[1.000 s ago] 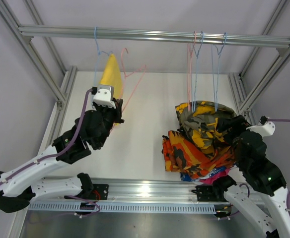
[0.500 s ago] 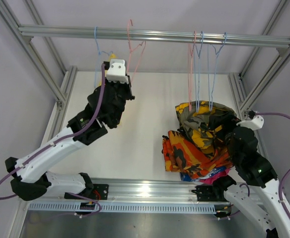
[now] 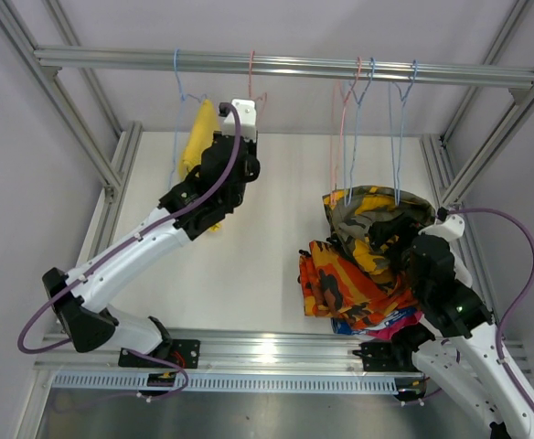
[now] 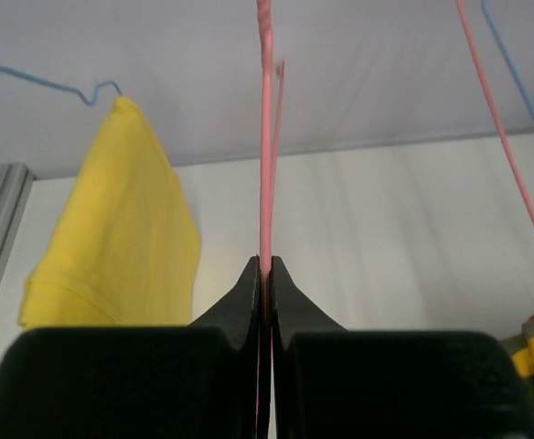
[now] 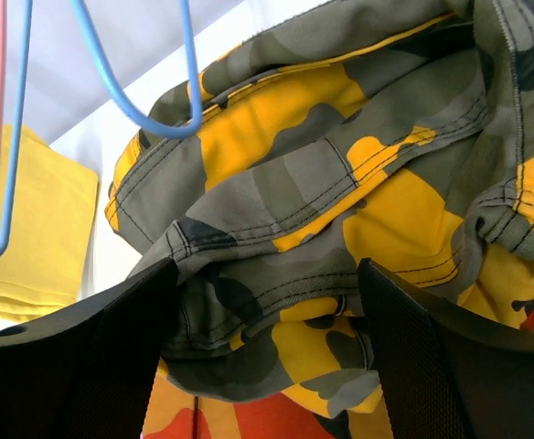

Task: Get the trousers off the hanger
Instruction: Place the hanger at the clothesline.

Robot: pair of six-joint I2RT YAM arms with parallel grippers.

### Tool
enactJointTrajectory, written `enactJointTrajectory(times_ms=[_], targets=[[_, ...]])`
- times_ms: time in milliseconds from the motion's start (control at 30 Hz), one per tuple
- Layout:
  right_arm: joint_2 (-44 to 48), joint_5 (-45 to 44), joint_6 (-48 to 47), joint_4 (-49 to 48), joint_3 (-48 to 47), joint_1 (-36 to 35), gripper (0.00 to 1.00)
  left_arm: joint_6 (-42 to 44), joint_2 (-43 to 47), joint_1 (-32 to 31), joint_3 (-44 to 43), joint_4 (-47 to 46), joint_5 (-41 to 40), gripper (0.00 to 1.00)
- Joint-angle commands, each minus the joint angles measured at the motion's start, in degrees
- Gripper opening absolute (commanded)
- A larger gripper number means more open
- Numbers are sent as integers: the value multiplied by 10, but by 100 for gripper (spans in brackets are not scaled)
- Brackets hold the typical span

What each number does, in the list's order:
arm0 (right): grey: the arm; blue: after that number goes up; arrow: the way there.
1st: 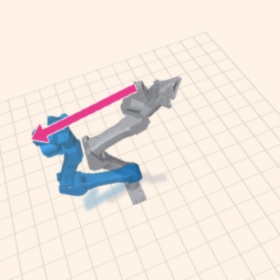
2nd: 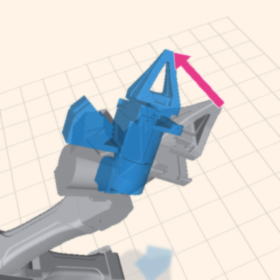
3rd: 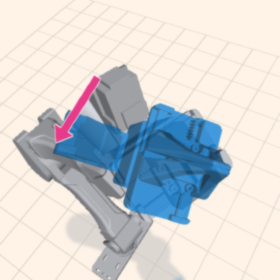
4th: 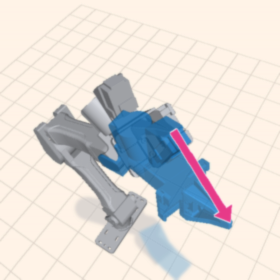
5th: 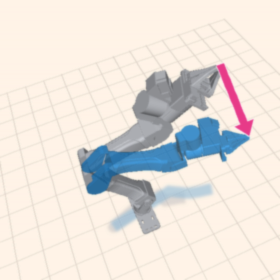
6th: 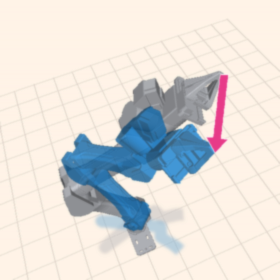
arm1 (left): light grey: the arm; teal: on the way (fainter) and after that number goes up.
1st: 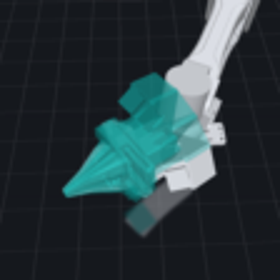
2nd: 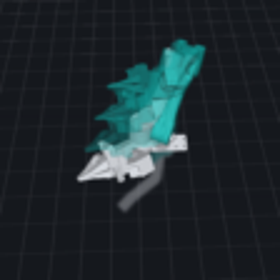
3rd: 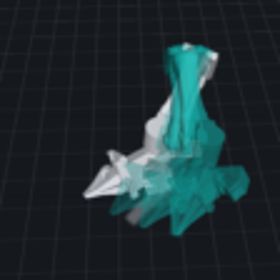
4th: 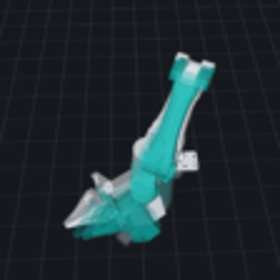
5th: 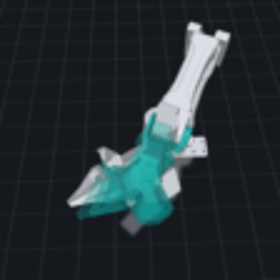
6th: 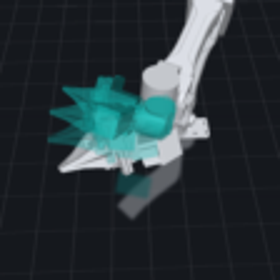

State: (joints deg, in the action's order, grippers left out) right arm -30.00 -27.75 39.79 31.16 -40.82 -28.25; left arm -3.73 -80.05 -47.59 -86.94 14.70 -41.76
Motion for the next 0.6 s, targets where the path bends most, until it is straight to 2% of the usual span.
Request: enactJointTrajectory(times_ms=[0,100,167,200,233,333,400,433,567], targets=[[0,16,-5,-36,6,4,84,-46,29,1,44,2,18,1],[3,22,-1,-38,12,4,84,-70,46,1,66,14,22,10],[6,24,0,-36,12,4,84,-80,53,0,77,32,24,24],[6,25,1,-35,11,3,84,-89,62,0,82,38,29,33],[9,26,1,-35,11,4,84,-93,67,0,85,42,31,51],[16,30,3,-31,11,3,84,-95,102,-9,100,49,33,79],[20,32,4,-30,11,3,84,-88,122,-13,97,52,33,85],[20,32,5,-29,10,4,84,-85,141,-18,92,56,34,97],[21,37,8,-27,1,4,84,-50,176,-29,32,89,22,99]])
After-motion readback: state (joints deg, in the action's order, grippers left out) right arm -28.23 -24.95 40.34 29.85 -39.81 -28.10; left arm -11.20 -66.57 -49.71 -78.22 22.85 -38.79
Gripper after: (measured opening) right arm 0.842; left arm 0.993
